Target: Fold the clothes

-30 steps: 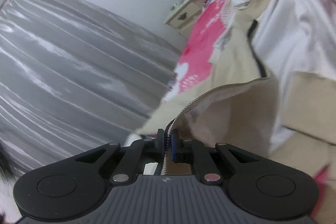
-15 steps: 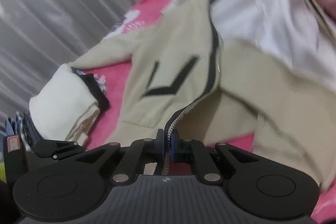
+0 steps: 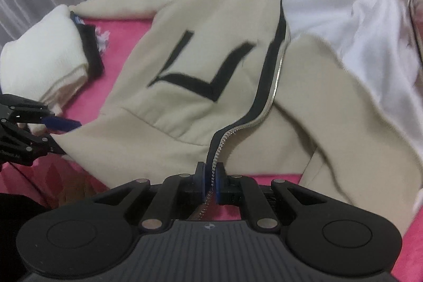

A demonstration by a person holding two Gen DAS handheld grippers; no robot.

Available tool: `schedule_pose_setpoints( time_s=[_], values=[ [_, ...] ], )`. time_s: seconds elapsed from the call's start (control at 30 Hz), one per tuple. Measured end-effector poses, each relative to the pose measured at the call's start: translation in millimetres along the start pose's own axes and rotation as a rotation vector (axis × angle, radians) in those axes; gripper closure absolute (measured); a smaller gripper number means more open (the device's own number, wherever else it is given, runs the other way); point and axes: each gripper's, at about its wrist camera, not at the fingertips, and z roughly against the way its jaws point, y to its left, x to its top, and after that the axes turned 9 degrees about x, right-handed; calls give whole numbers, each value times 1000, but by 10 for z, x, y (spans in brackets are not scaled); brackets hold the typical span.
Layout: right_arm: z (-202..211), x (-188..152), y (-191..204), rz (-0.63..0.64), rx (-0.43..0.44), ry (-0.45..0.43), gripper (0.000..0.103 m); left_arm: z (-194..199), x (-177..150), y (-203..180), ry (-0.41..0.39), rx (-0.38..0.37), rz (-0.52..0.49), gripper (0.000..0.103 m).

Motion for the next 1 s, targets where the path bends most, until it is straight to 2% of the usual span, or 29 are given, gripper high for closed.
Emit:
schedule_pose_setpoints(
  time_s=[0.07,0.17,0.23,0.27,0.3,0.33,0.37,0.43,0.47,0.57,0.73,0.87,1.0],
  values=[
    [140,42,9,-4,-22,-45,95,55,-31,-19,-23,-40,11,53],
    [228,37,-50,-2,-98,-61,96,86,-85,-25,-32,-104,35,51],
    [90,-26,-126,-4,-147,-7,95,63,-114,54,-19,-119,83,51],
    [29,-65,-163,-11,-167,26,91,46,-121,115,-10,-120,115,51],
    [-23,-106,-199,-20,-184,60,83,42,-127,193,-5,-119,156,51],
    [0,-117,-208,-22,-196,62,80,56,-125,289,-8,-118,201,51],
    [51,-118,-207,-21,-204,51,79,74,-121,387,-12,-117,245,51],
    [271,-21,-215,-39,-190,-33,65,46,-57,501,-37,-96,303,51],
    [374,80,-239,-48,-165,-86,57,28,-21,554,-50,-85,330,51],
    [598,472,-340,-70,-73,-243,48,-153,161,634,-72,-45,383,51],
    [336,1386,-683,-93,33,-380,43,-489,452,629,-113,25,452,51],
    [-165,2095,-1082,-204,47,-400,43,-623,545,646,-156,39,497,51],
    [-565,2546,-1641,-353,48,-410,43,-679,556,627,-180,49,481,52]
  ],
)
